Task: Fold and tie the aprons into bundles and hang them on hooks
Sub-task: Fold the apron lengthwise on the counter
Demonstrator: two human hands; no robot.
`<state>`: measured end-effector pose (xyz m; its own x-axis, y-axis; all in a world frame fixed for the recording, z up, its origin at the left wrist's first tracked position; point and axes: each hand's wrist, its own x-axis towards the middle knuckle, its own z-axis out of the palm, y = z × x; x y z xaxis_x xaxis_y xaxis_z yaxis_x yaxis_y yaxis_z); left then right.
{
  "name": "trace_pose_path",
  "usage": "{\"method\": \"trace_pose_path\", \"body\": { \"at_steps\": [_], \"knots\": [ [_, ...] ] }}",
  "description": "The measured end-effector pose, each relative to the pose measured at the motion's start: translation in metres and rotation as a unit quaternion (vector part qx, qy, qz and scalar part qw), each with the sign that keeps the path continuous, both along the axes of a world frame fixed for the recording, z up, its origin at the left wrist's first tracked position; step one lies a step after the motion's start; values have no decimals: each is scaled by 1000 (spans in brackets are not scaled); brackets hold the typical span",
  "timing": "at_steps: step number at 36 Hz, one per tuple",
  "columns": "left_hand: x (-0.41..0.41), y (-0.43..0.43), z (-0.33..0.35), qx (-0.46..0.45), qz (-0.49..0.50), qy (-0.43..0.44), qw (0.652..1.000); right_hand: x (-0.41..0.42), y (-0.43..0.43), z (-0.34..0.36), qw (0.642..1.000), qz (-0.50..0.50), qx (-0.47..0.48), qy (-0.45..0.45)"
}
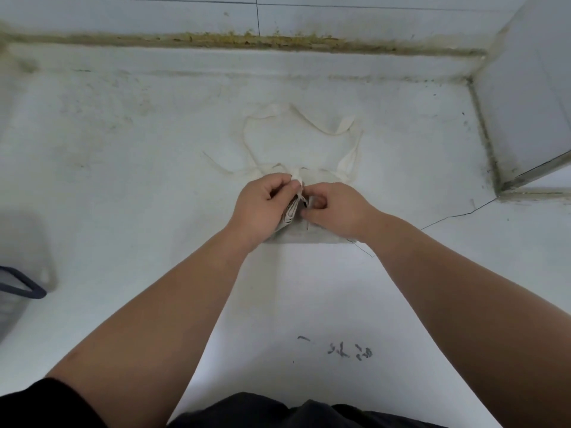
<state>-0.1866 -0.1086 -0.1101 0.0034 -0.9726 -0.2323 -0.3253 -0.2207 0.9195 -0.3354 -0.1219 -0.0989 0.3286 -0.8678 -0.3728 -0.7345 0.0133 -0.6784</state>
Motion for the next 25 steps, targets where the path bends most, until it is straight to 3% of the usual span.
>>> {"method": "trace_pose_path", "body": {
  "at_steps": [5, 11, 17, 21, 25],
  "knots": [
    [-2, 5, 0, 9, -5, 33, 999, 2, 4, -5, 997, -80, -14, -9],
    [-4, 6, 0, 1, -97, -98, 990, -2, 4, 8, 936, -251, 124, -212],
    [-12, 3, 6, -51, -90, -102, 989, -4, 3, 13, 924, -224, 170, -261],
    [-9, 3, 8, -13, -42, -58, 997, -3, 4, 14, 929, -191, 185, -258],
    [-8, 6, 10, 10, -62, -40, 997, -1, 5, 10, 926, -180, 203, -263]
  ]
}}
